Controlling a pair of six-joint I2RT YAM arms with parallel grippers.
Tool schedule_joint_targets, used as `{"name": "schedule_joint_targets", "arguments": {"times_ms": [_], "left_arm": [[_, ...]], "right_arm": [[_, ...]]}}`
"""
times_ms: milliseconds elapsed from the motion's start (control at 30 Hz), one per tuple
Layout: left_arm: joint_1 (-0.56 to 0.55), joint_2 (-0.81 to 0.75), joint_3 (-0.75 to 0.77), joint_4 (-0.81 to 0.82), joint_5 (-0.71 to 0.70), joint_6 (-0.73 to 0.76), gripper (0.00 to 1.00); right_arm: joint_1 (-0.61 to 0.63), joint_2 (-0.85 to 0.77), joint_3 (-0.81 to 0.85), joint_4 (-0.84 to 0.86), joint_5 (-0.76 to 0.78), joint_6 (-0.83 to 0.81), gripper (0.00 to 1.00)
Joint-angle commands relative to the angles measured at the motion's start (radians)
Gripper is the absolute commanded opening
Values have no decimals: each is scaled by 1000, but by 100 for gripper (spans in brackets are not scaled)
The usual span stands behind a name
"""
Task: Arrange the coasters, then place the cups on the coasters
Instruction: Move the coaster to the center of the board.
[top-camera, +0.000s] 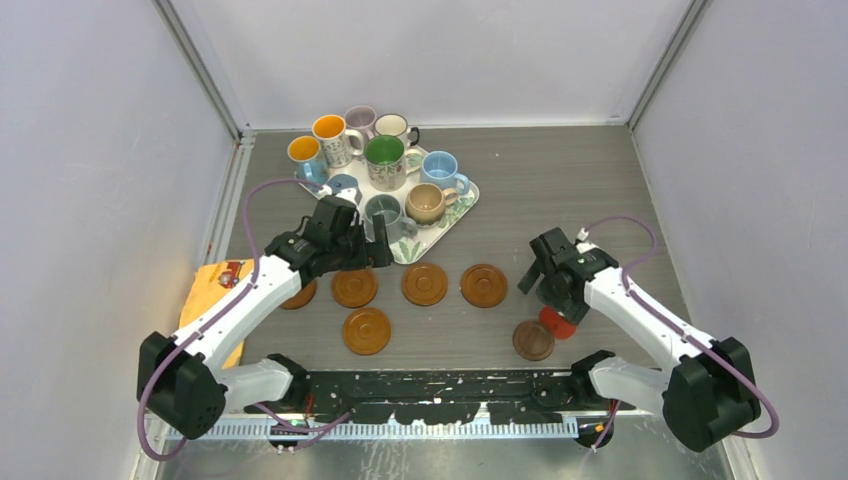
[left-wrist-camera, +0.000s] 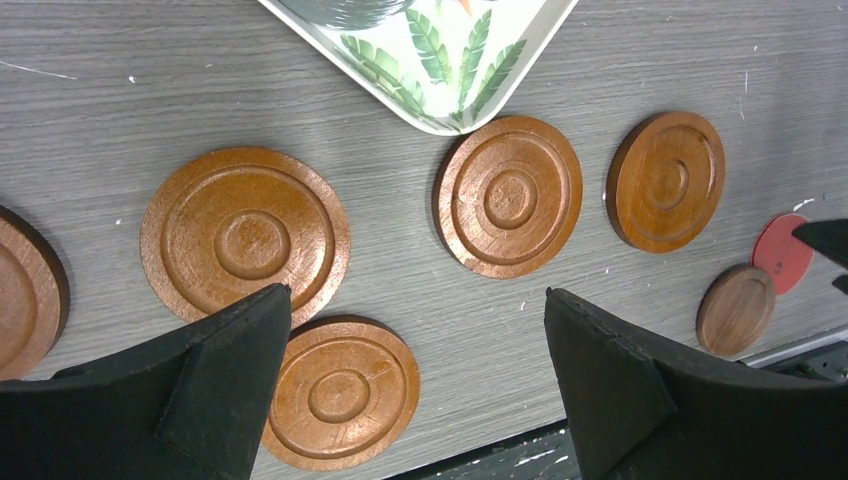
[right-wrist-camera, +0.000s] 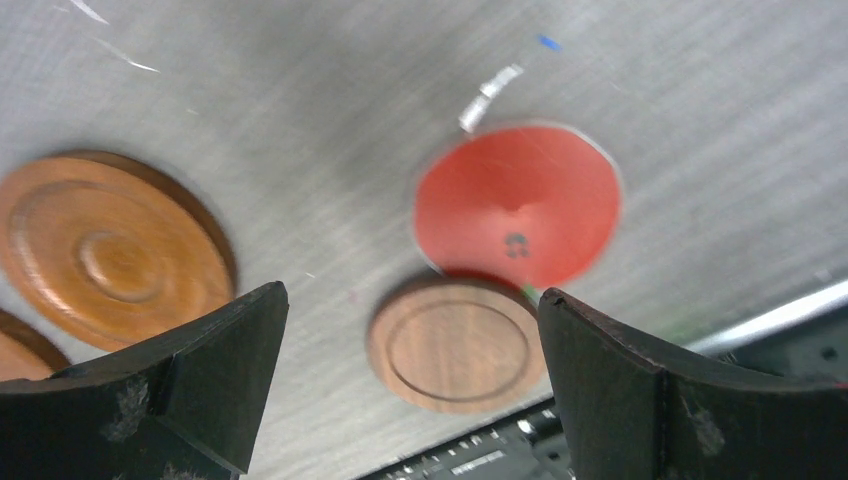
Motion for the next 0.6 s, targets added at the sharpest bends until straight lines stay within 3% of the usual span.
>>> {"name": "schedule_joint_targets", "arguments": {"times_ms": [0, 233, 567], "left_arm": [[-2, -30, -14, 23, -2, 14, 100], [-1, -44, -33, 36, -1, 12, 100], [-1, -51, -37, 34, -3, 18, 100]], "right_arm": [[-1, -61, 3, -229, -19, 89, 100], [1, -150, -72, -247, -54, 171, 100], [0, -195, -225, 42, -20, 277, 100]]}}
